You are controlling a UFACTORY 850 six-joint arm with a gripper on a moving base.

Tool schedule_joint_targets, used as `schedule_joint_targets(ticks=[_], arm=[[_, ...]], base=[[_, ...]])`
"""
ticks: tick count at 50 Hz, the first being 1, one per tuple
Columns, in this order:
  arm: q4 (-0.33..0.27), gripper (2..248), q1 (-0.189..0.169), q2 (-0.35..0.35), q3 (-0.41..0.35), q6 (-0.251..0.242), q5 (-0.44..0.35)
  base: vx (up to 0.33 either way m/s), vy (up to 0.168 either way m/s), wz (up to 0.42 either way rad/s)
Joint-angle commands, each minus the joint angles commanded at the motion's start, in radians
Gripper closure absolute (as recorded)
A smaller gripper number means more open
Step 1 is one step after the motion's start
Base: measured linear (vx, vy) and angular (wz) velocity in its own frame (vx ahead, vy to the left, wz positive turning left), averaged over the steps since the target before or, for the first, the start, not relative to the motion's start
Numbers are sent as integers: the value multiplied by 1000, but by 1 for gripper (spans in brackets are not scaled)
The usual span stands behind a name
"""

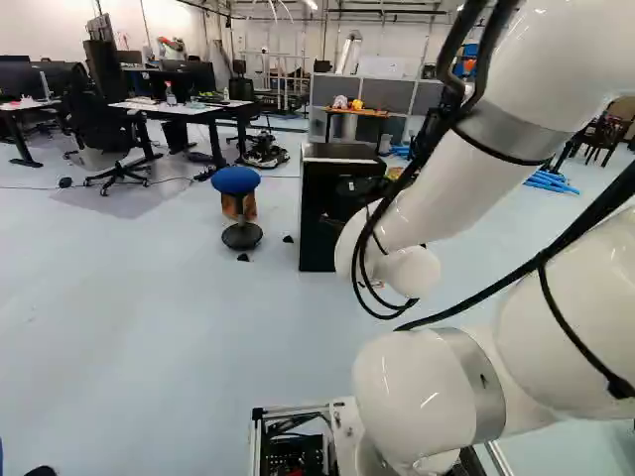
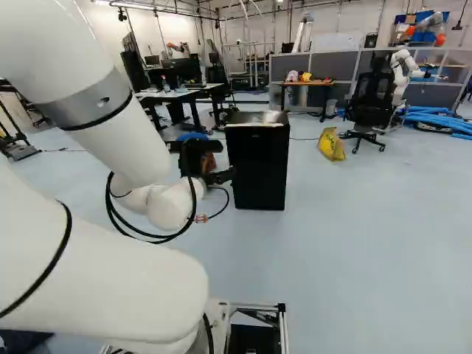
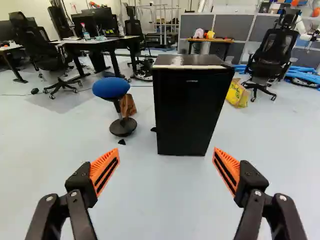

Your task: Grab a drink from the fridge

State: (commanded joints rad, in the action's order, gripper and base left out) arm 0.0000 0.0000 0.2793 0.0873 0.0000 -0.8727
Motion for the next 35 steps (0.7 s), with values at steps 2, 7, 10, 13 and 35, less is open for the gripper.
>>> schedule_joint_targets(ticks=[2, 7, 10, 13, 35], arm=[[0, 3, 0, 0, 0, 0, 0], [0, 3, 0, 0, 0, 0, 0], [0, 3, 0, 0, 0, 0, 0], [0, 3, 0, 0, 0, 0, 0], [0, 3, 0, 0, 0, 0, 0]], base=[[155, 2, -1], [144, 2, 2], [171, 1, -1], [169, 1, -1], [151, 7, -3]])
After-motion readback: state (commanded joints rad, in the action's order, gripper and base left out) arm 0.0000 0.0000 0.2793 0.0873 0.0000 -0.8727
